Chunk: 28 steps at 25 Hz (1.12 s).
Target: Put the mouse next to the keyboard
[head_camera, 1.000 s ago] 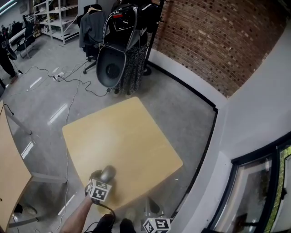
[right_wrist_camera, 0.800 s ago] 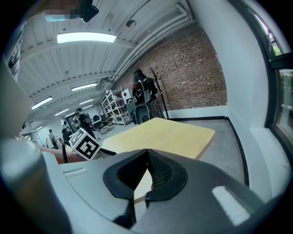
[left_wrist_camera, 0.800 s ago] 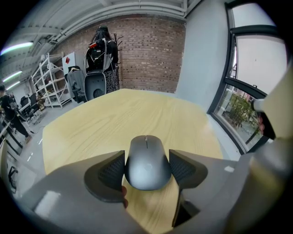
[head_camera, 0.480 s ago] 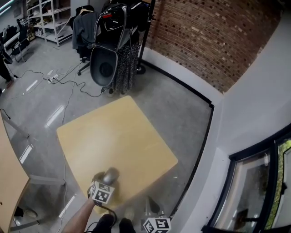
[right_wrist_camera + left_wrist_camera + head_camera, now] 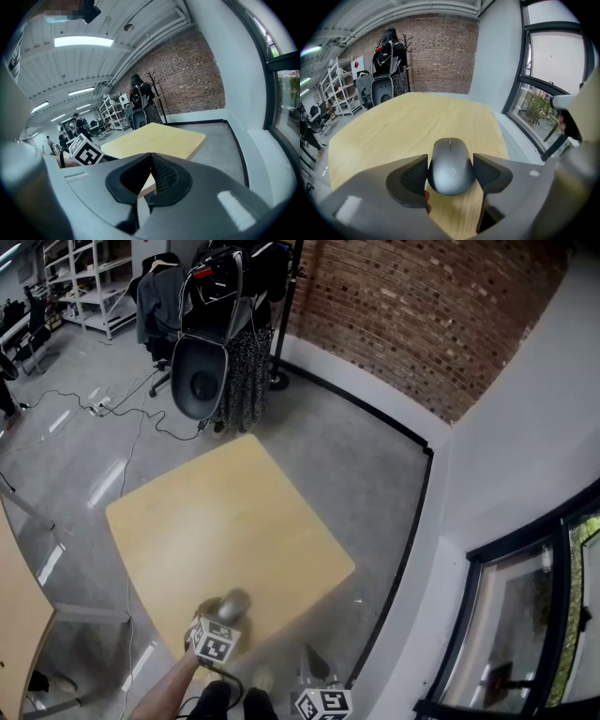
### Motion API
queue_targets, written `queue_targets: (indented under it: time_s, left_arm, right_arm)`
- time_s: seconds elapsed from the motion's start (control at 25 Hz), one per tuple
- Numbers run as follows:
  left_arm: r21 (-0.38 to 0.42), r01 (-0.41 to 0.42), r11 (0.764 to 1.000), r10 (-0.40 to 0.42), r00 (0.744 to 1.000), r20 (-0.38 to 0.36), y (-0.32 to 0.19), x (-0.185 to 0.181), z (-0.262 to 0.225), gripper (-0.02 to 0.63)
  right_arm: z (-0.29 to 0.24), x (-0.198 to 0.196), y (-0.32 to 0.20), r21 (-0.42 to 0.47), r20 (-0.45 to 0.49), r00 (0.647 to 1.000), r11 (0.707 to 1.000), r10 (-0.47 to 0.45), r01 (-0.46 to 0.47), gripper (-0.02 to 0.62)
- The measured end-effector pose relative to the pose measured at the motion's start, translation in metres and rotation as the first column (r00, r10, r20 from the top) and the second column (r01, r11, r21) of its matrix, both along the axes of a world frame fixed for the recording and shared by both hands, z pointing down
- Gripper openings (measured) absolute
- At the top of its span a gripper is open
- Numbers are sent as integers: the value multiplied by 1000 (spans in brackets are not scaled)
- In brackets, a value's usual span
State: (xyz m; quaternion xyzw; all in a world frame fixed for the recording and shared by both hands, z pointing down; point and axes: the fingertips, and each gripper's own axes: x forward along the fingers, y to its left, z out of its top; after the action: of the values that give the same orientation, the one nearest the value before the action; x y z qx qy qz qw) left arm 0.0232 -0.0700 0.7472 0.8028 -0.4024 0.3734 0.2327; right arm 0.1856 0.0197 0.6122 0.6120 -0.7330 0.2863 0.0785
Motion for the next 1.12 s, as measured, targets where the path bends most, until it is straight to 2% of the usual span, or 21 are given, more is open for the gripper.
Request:
queue_targets:
  time_s: [0.64, 1.12]
  left_arm:
    - [5, -61, 998, 61, 998, -9, 17, 46, 7, 304]
    - [-8, -94, 996, 94, 996, 0, 28, 61, 14, 304]
  right_arm:
    - [8, 28, 13, -6, 1, 1000, 1000, 29, -29, 14]
    - [13, 36, 18, -9, 4, 999, 999, 37, -37, 14]
